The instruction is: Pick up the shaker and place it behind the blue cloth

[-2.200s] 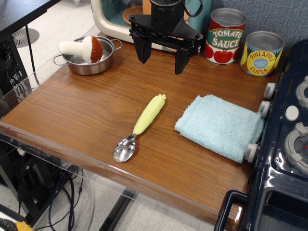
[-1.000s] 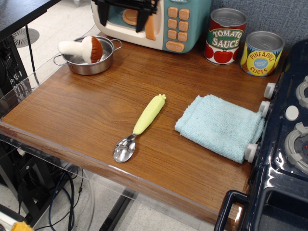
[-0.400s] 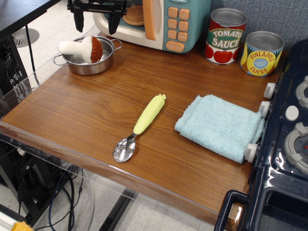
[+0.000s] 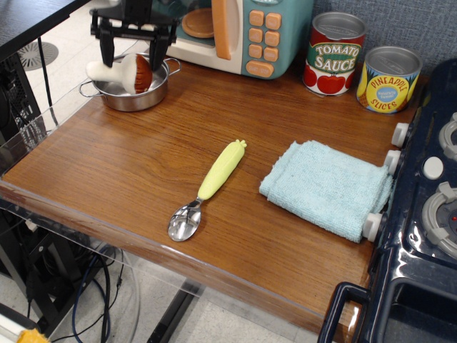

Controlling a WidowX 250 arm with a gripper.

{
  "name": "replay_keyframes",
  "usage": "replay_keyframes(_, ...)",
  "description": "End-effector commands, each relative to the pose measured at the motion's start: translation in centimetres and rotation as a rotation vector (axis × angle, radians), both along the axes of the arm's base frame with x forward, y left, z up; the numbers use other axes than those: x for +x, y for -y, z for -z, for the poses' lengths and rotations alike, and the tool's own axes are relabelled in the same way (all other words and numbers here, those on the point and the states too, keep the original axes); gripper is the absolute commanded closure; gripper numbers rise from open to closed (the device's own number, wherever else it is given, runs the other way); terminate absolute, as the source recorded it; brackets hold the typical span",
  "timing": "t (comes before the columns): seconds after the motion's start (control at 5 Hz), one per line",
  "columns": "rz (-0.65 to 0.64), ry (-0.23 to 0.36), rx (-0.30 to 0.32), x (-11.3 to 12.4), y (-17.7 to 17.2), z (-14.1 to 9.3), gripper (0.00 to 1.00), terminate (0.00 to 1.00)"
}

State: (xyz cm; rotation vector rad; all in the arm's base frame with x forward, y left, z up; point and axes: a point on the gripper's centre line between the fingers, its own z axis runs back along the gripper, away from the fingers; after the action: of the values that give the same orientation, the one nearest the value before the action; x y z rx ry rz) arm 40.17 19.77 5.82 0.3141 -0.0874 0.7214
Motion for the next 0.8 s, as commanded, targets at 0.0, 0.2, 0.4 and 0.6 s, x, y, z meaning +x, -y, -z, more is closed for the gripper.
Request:
replay_keyframes(0.0,-0.055,0.021,-0.014,-0.7,-1.6,-0.9,1.0,0.0)
replay_keyframes(0.2,-0.055,0.026,-0.008,-0.8,-1.4,-1.0,1.0,0.0)
replay_keyframes(0.4,-0.046,0.034,-0.011,-0.7,-1.1,-1.2,1.0,0.0)
replay_keyframes(0.6,-0.039,0.054,-0.022,-0.4,-0.8,-2.0,1.0,0.0)
